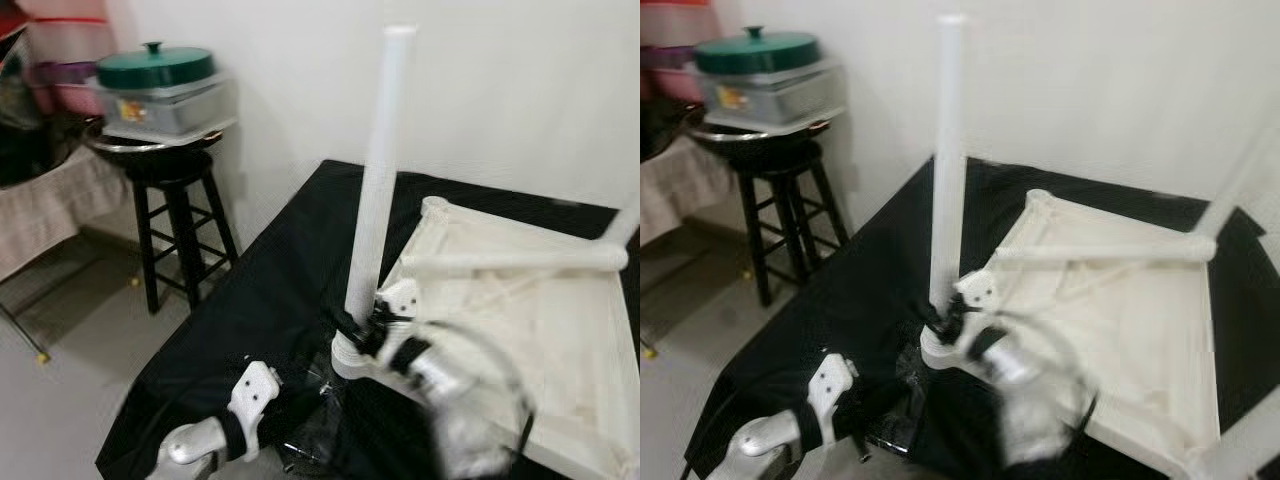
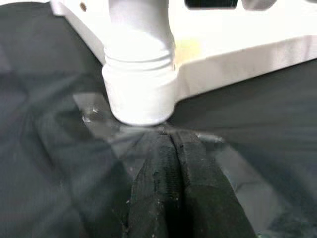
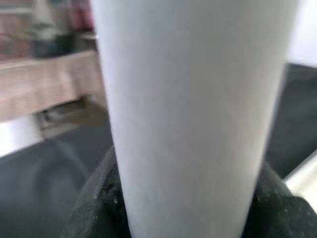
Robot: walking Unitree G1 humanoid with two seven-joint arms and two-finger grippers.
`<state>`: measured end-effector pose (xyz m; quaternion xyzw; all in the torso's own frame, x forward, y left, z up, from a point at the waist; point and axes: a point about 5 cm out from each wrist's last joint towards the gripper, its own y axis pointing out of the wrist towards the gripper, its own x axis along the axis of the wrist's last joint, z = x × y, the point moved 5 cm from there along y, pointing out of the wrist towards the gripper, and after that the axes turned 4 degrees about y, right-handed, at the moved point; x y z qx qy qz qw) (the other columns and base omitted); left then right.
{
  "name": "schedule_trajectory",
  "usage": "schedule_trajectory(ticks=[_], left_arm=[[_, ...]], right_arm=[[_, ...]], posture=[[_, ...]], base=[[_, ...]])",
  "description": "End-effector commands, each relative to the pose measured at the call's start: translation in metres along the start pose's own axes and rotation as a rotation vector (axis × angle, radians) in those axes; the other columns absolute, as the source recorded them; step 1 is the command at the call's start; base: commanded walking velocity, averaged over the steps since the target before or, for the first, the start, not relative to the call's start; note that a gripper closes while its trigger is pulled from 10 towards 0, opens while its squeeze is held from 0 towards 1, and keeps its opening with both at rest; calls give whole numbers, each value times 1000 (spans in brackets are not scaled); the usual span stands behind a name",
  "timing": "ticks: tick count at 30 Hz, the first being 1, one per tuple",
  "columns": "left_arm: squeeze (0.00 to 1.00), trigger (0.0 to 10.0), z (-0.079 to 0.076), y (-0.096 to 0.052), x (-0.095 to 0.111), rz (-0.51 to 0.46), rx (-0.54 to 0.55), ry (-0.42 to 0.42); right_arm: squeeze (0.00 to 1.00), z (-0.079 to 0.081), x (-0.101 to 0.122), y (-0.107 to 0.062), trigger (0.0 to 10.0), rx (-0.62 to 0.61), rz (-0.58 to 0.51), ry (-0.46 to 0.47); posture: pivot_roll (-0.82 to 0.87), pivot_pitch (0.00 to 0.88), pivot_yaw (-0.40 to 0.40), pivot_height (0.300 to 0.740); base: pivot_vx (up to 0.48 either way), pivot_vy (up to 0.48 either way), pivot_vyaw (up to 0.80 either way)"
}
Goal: Building children table
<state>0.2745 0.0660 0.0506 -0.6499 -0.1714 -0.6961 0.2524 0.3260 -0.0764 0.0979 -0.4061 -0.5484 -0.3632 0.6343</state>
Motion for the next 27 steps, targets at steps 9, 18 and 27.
schedule_trajectory(ticks=[9, 18, 27], left_arm=[[0, 10000, 16, -4, -3, 15, 81, -20], [0, 10000, 22, -3, -6, 48, 109, -39], [0, 10000, 26, -5, -9, 66, 130, -71]], right_arm=[[722, -23, -60, -24, 10000, 42, 305, -82], [216, -29, -29, -40, 10000, 145, 314, -39], [0, -2, -9, -82, 10000, 511, 270, -72]], posture=[[-11, 0, 10, 740], [-34, 0, 43, 740], [-40, 0, 57, 740]], base=[[0, 0, 0], [0, 0, 0], [0, 0, 0]])
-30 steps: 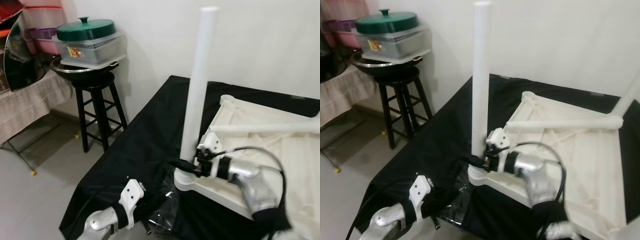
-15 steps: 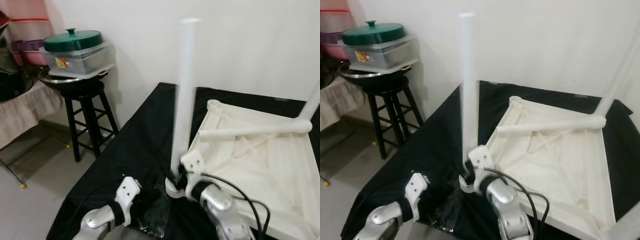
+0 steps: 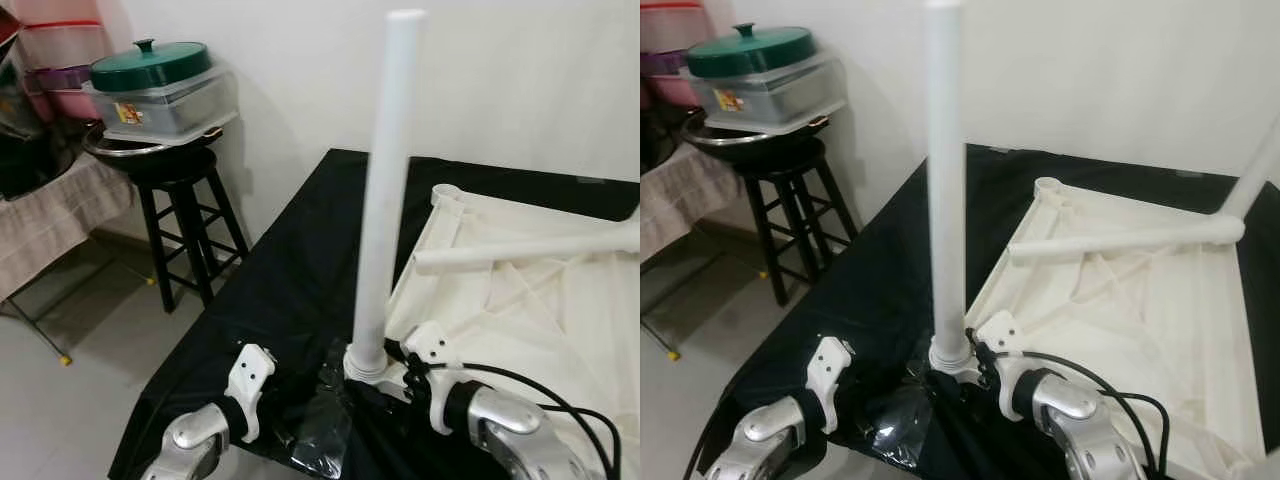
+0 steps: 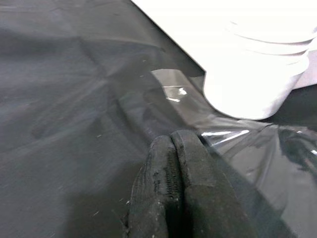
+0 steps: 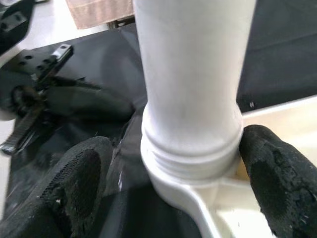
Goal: Building children table
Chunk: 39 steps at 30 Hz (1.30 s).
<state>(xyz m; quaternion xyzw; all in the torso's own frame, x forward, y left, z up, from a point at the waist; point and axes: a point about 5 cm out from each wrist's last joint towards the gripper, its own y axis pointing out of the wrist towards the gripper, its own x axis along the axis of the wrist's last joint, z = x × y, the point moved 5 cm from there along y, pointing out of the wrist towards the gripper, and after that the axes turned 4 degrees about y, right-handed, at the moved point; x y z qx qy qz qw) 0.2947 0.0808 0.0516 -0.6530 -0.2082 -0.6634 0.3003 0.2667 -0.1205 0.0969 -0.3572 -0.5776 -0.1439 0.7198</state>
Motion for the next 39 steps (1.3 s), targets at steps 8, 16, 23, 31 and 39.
schedule_trajectory(ticks=[8, 16, 23, 31, 39], left_arm=[[0, 10000, 7, -7, -9, 49, 20, -32], [0, 10000, 13, -7, -1, 30, 29, -31], [0, 10000, 18, -7, 3, 13, 31, -18], [0, 10000, 19, -7, 5, 6, 22, -6], [0, 10000, 25, -7, 11, -25, 65, 15]], right_arm=[[0, 17, 3, -24, 10000, 148, -2, -38], [0, 16, 9, -46, 10000, 165, -8, -58], [0, 36, 10, -61, 10000, 295, -13, 0], [0, 33, 9, -70, 10000, 308, -6, 7], [0, 28, 7, -69, 10000, 285, -11, 22]], posture=[[-39, 0, 60, 740], [-46, 0, 65, 740], [-57, 0, 74, 740], [-65, 0, 76, 740], [-65, 0, 74, 740]], base=[[0, 238, 0], [0, 474, 0], [0, 141, -800], [0, 0, -800], [0, 0, -800]])
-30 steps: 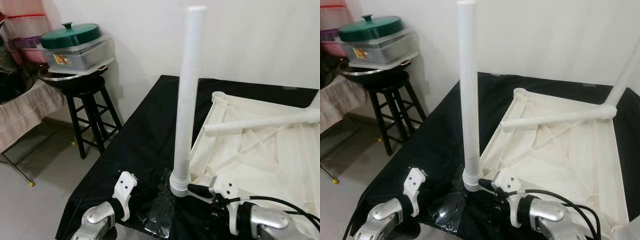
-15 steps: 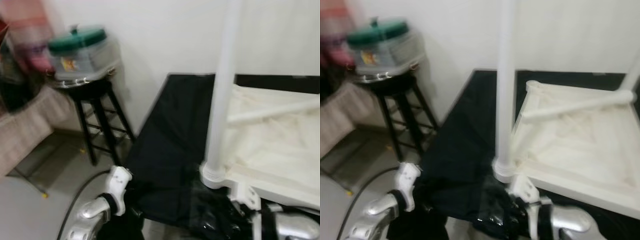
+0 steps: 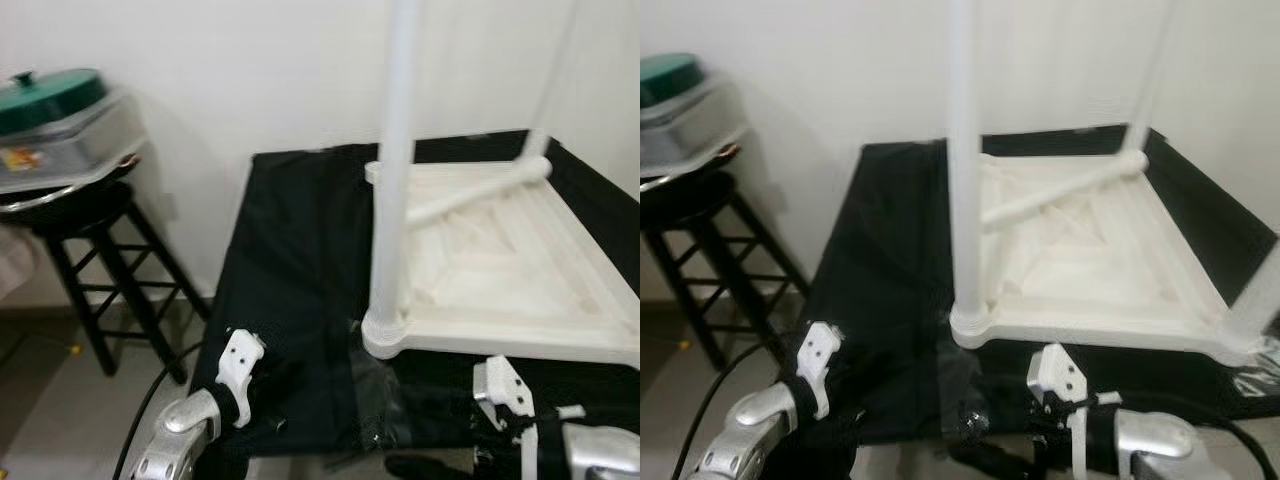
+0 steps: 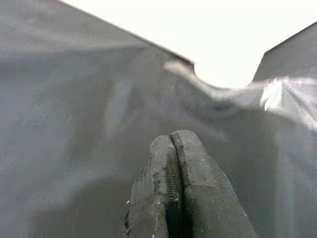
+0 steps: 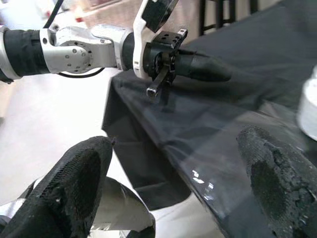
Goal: Building children table
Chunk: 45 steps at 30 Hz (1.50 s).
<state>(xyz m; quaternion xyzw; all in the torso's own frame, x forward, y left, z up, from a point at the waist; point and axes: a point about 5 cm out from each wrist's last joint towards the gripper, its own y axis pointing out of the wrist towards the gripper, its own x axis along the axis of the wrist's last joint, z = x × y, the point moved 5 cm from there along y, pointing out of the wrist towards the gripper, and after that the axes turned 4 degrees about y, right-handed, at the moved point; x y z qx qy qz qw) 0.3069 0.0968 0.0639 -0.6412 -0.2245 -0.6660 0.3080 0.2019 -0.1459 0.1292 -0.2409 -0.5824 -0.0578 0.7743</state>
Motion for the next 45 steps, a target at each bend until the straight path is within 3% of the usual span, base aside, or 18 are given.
schedule_trajectory(ticks=[1, 4, 9, 12, 20, 23, 27, 29, 32, 35, 38, 45], left_arm=[[0, 10000, 6, -1, 2, -19, 38, 2], [0, 10000, 9, -2, 5, -34, 52, 4], [0, 10000, 29, -10, 25, -138, 119, 1], [0, 10000, 31, -14, 23, -133, 127, 5], [0, 10000, 26, -26, 17, -153, 116, -26], [0, 10000, 23, -31, 11, -165, 119, -70], [0, 10000, 23, -32, 8, -165, 127, -82], [0, 10000, 24, -34, 5, -170, 157, -94], [0, 10000, 24, -36, 5, -177, 168, -96], [0, 10000, 15, -40, 8, -202, 145, -65], [0, 10000, 11, -41, 11, -223, 127, -55], [0, 10000, -4, -51, 17, -288, 48, -95]], right_arm=[[0, -6, 2, -1, 10000, -36, -18, -9], [0, -8, 3, -1, 10000, -48, -29, -11], [0, -22, 10, -7, 10000, -123, -84, -33], [0, -26, 11, -10, 10000, -144, -86, -34], [0, -46, 20, -19, 10000, -252, -104, -102], [0, -73, 36, -17, 10000, -374, -166, -141], [0, -77, 43, -12, 10000, -373, -203, -143], [0, -78, 56, 9, 10000, -292, -274, -133], [0, -77, 62, 21, 10000, -239, -302, -128], [0, -77, 87, 46, 10000, -116, -355, -161], [0, -80, 95, 51, 10000, -94, -362, -176], [0, -103, 117, 66, 10000, -69, -327, -235]], posture=[[-65, 0, 74, 740], [-65, 0, 73, 740], [-61, 0, 68, 740], [-61, 0, 69, 740], [-58, 0, 67, 740], [-57, 0, 61, 740], [-56, 0, 57, 740], [-32, 0, 36, 740], [-19, 0, 28, 740], [23, 0, -1, 740], [23, 0, -1, 740], [66, 0, -34, 740]], base=[[0, 0, -800], [0, 0, -800], [0, 0, -800], [0, 0, -800], [0, 0, 0], [0, 0, 0], [0, 0, 0], [0, 0, 0], [0, 0, 0], [0, 0, 0], [0, 0, 0], [0, 0, 0]])
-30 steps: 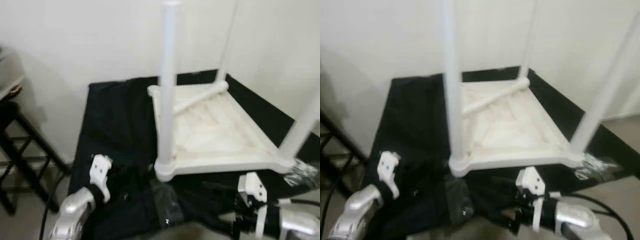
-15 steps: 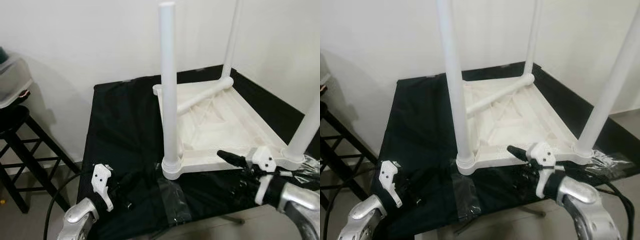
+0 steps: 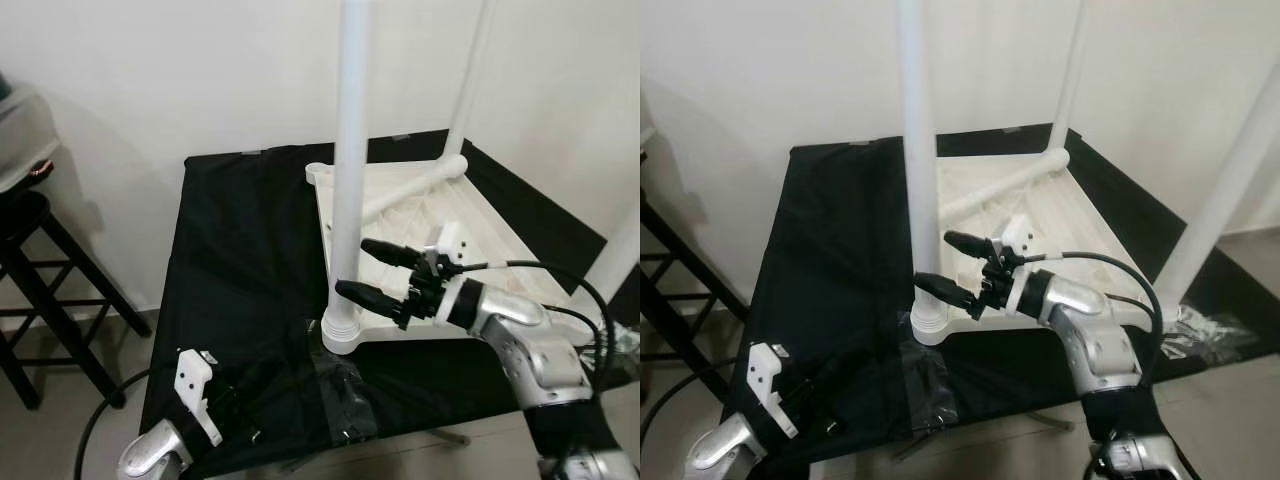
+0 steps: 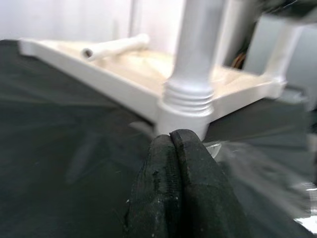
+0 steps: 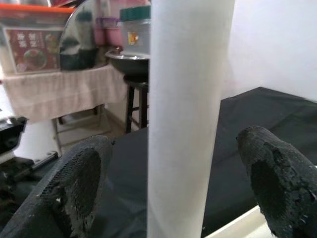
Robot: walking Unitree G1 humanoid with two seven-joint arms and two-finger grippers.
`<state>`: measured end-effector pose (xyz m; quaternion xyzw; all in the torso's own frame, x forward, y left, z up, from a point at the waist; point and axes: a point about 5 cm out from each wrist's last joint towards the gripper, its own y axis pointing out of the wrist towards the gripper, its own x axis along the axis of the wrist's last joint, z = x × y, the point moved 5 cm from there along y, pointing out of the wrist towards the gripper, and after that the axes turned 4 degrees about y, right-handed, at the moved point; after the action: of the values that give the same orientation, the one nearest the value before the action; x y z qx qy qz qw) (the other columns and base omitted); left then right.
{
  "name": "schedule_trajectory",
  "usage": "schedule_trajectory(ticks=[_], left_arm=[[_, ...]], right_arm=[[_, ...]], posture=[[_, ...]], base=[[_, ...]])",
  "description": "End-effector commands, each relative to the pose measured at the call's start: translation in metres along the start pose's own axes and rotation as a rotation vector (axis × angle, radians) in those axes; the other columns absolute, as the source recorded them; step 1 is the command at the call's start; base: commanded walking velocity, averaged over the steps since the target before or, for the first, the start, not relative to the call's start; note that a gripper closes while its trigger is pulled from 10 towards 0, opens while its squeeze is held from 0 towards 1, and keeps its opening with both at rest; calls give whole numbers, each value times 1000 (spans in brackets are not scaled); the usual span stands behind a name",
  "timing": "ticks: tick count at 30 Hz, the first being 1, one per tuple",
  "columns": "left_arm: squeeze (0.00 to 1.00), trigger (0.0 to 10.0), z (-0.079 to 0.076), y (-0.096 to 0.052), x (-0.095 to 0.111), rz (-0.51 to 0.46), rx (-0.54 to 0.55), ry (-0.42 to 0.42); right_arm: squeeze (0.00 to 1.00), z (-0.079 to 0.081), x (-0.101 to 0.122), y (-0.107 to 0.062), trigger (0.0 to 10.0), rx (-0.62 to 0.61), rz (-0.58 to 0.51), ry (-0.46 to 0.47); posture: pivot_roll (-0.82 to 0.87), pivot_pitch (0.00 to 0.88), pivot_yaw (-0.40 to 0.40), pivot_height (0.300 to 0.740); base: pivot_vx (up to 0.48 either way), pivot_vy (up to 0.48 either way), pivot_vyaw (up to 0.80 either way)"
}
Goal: Building children table
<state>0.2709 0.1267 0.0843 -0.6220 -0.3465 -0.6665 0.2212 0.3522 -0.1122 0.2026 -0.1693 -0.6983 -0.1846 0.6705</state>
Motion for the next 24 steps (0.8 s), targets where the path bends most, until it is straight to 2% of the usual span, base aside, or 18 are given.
schedule_trajectory(ticks=[1, 2, 5, 6, 10, 13, 15, 16, 17, 24], left_arm=[[0, 10000, 0, -2, 2, -5, -14, -9], [0, 10000, -1, -6, 4, -15, -33, -38], [0, 10000, -2, -11, 8, -32, -45, -50], [0, 10000, -4, -9, 7, -32, -46, -29], [0, 10000, -10, -5, 4, -30, -54, 13], [0, 10000, -12, -5, 4, -32, -55, 19], [0, 10000, -22, 3, 2, -47, -82, -5], [0, 10000, -22, 3, 2, -47, -82, -5], [0, 10000, -27, 7, 4, -86, -93, -38], [0, 10000, -31, 9, 6, -123, -97, -92]], right_arm=[[0, 0, -6, 1, 10000, 8, 22, -2], [0, -5, -4, 4, 10000, 10, 23, -5], [0, -11, -2, 13, 10000, 22, 26, -7], [0, -11, -2, 20, 10000, 39, 28, -2], [0, -10, -5, 28, 10000, 67, 32, 6], [0, -11, -5, 29, 10000, 74, 31, 5], [0, -10, -5, 38, 10000, 102, 33, 6], [0, -10, -5, 38, 10000, 102, 33, 6], [0, -8, -5, 47, 10000, 129, 42, 5], [0, -10, -3, 53, 10000, 147, 48, 2]], posture=[[66, 0, -34, 740], [73, 0, -41, 740], [81, 0, -46, 740], [89, 0, -49, 740], [91, 0, -47, 740], [93, 0, -48, 740], [106, 0, -59, 740], [106, 0, -59, 740], [113, 0, -67, 740], [113, 0, -86, 740]], base=[[0, 0, 0], [0, 0, 0], [0, 0, 0], [0, 0, 0], [0, 0, 0], [0, 0, 0], [0, 0, 0], [0, 0, 0], [0, 0, 0], [0, 0, 0]])
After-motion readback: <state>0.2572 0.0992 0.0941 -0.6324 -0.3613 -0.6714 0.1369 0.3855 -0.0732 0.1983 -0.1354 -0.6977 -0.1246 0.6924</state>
